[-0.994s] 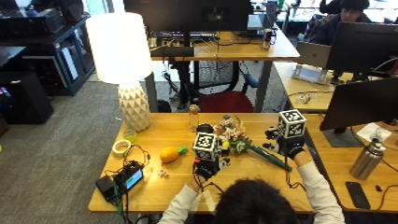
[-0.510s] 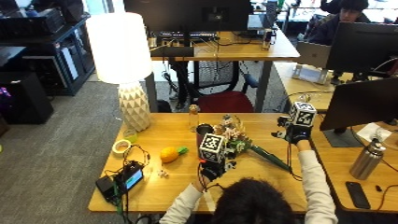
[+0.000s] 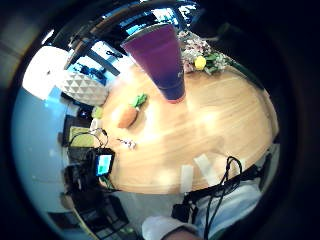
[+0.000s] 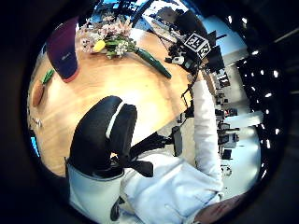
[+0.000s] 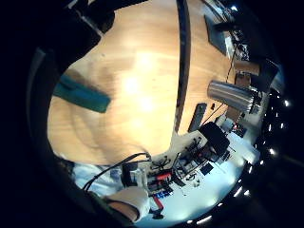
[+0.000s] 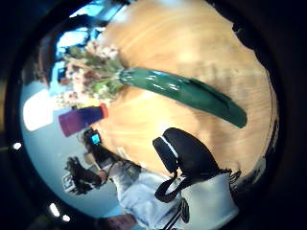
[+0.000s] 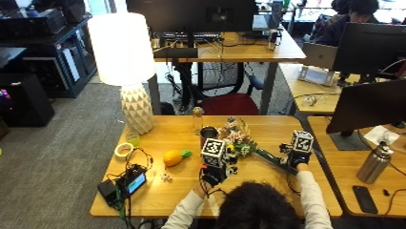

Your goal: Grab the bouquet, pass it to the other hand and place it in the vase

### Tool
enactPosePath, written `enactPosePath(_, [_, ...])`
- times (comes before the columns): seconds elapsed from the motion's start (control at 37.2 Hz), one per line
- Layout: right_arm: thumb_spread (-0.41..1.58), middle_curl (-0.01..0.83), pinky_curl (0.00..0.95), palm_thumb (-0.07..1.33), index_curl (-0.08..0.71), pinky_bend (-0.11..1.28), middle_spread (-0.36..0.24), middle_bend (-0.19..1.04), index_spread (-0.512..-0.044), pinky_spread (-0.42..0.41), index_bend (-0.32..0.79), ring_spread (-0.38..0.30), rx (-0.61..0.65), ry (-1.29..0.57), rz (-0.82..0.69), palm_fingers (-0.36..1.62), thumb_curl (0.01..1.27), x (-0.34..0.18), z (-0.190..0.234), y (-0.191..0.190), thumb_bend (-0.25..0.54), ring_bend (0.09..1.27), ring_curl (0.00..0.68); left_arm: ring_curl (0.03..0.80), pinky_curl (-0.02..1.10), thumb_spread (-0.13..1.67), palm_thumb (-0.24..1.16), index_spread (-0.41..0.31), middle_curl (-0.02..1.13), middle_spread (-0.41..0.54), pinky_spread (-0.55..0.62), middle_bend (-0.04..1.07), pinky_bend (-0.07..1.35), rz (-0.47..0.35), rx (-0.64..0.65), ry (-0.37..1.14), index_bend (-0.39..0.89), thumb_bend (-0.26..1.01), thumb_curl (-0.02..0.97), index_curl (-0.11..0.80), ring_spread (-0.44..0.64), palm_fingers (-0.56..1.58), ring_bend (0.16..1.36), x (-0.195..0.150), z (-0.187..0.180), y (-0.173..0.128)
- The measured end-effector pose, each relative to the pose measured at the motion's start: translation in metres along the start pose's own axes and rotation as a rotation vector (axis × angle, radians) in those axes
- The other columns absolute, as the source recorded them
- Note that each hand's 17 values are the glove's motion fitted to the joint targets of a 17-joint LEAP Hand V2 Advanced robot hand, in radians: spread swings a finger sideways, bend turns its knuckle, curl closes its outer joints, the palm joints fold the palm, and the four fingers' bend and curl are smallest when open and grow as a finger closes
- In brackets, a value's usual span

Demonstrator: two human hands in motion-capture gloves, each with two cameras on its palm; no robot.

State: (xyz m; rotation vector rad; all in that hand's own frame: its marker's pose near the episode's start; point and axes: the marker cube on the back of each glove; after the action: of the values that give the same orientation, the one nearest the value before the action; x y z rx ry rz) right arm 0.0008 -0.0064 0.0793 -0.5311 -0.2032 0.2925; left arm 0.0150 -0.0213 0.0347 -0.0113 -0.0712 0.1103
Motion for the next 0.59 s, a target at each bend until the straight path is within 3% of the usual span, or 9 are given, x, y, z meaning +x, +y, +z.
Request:
enactPosePath(0.05, [1.00,0.392,0.340,0.46,0.065,0.63,-0.036,0.46,-0.251,0.199,0.09,-0.064,0.039,0.015,0.027,0.42,0.29,0.004,0.011,-0.010,-0.014,0.65,0.347,0.252,0.32,1.14,0.30,-0.027,0.22,0.184,0.37,0.16,0.50,0.000,-0.004,0.004,0.17,-0.02,0.248,0.329,0.37,0.24,0.54,0.001,0.000,0.002])
enactPosePath(0.19, [1.00,0.394,0.334,0.49,0.088,0.61,-0.040,0.45,-0.258,0.212,0.11,-0.063,-0.116,-0.032,0.017,0.42,0.30,-0.002,0.055,-0.005,-0.017,0.61,0.338,0.254,0.32,1.14,0.30,-0.032,0.22,0.184,0.37,0.16,0.50,-0.005,-0.008,0.002,0.18,-0.02,0.251,0.337,0.37,0.24,0.54,0.005,-0.004,0.006])
enactPosePath(0.35, [1.00,0.369,0.353,0.53,0.148,0.65,-0.052,0.33,-0.290,0.228,0.17,0.017,0.005,-0.030,-0.006,0.28,0.30,-0.002,0.074,-0.019,-0.012,0.47,0.310,0.258,0.32,1.14,0.30,-0.034,0.23,0.184,0.37,0.16,0.50,0.009,-0.030,0.003,0.17,-0.02,0.254,0.343,0.37,0.24,0.53,0.013,-0.006,0.010])
enactPosePath(0.4, [1.00,0.359,0.347,0.54,0.180,0.63,-0.060,0.29,-0.311,0.235,0.23,0.043,0.051,-0.058,0.017,0.26,0.31,-0.001,0.077,-0.020,-0.012,0.41,0.294,0.259,0.32,1.14,0.30,-0.034,0.23,0.184,0.37,0.16,0.50,0.003,-0.033,-0.001,0.17,-0.02,0.255,0.345,0.37,0.24,0.53,0.013,-0.007,0.010])
enactPosePath(0.48, [1.04,0.354,0.310,0.64,0.243,0.51,-0.099,0.27,-0.340,0.240,0.40,0.045,0.056,-0.101,0.030,0.37,0.32,-0.003,0.081,-0.015,0.035,0.34,0.266,0.261,0.33,1.14,0.30,-0.034,0.23,0.184,0.37,0.16,0.50,-0.006,-0.037,-0.005,0.17,-0.02,0.256,0.347,0.38,0.24,0.53,0.012,-0.004,0.008])
enactPosePath(0.59, [1.08,0.351,0.281,0.77,0.287,0.41,-0.125,0.27,-0.322,0.240,0.48,0.029,0.112,-0.063,-0.010,0.50,0.33,-0.009,0.075,-0.015,0.092,0.30,0.246,0.263,0.33,1.14,0.30,-0.035,0.23,0.184,0.37,0.16,0.50,0.000,-0.034,0.005,0.17,-0.02,0.258,0.350,0.38,0.23,0.53,0.011,-0.002,0.003])
